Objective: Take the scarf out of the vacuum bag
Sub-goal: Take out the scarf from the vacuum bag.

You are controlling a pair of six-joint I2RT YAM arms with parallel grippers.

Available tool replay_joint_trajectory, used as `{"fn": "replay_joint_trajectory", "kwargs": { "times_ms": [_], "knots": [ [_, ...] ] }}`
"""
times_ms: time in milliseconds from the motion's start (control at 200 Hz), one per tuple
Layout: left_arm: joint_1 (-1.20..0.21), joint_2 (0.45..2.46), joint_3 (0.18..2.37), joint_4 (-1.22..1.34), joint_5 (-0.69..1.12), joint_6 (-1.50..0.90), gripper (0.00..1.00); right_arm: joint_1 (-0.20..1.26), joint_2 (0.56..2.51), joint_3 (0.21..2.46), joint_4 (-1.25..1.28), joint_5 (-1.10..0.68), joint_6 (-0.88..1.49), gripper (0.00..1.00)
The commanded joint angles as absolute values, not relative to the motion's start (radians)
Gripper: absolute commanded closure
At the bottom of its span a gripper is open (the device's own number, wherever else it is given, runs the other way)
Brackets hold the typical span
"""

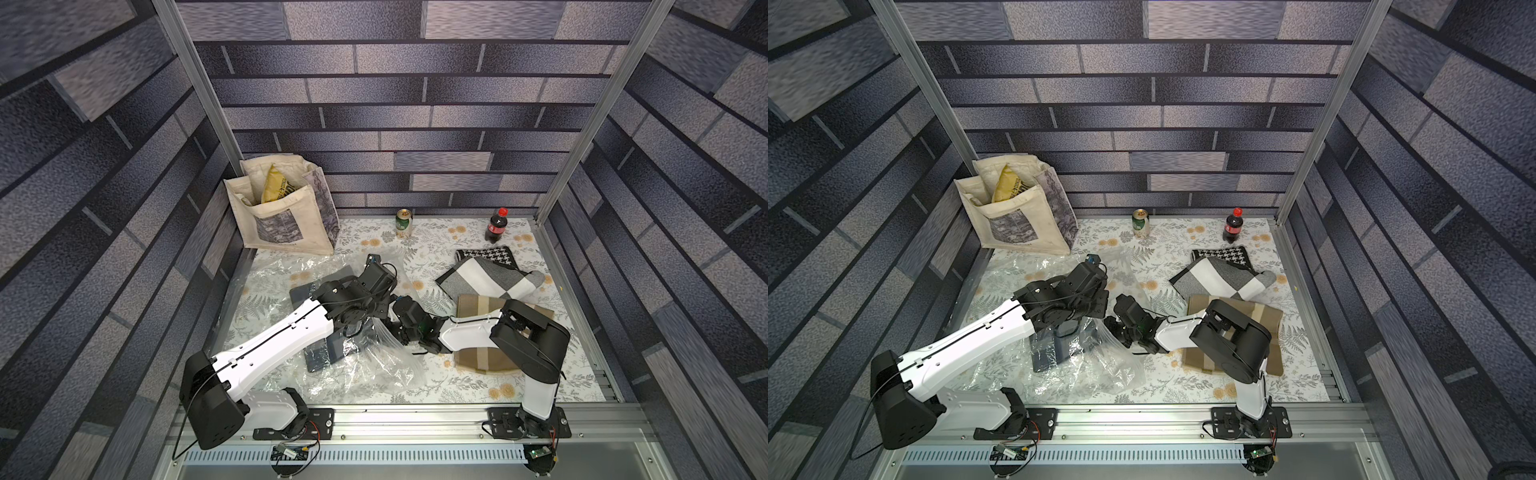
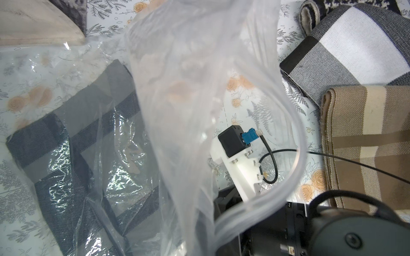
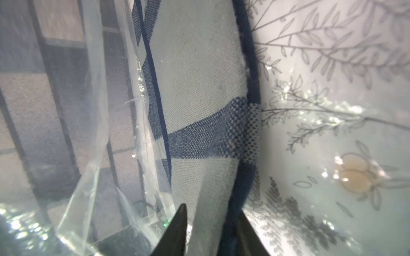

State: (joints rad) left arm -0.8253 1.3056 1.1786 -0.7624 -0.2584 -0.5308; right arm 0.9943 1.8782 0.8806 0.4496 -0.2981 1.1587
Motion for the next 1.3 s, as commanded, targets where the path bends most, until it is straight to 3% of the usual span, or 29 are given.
{"fn": "replay_joint_trajectory", "kwargs": {
  "times_ms": [0, 90, 356, 1292],
  "knots": [
    [-0.828, 1.283, 1.169, -0.755, -0.273, -0.541, 1.0, 0.987, 1.887, 0.903, 0.382, -0.305, 1.147, 0.73],
    [-0.829, 1.279, 1.169, -0.758, -0.275, -0.541, 1.0, 0.986, 1.919, 0.897, 0.424, -0.321, 1.171, 0.75],
    [-0.825, 1.273, 1.169, -0.766, -0.281, -0.537, 1.0, 0.987, 1.958, 0.889, 0.518, -0.337, 1.209, 1.0],
    [-0.796, 1.285, 1.127, -0.751, -0.257, -0.551, 1.0, 0.894, 1.603, 0.83, 0.264, -0.286, 1.054, 1.0]
  ]
}}
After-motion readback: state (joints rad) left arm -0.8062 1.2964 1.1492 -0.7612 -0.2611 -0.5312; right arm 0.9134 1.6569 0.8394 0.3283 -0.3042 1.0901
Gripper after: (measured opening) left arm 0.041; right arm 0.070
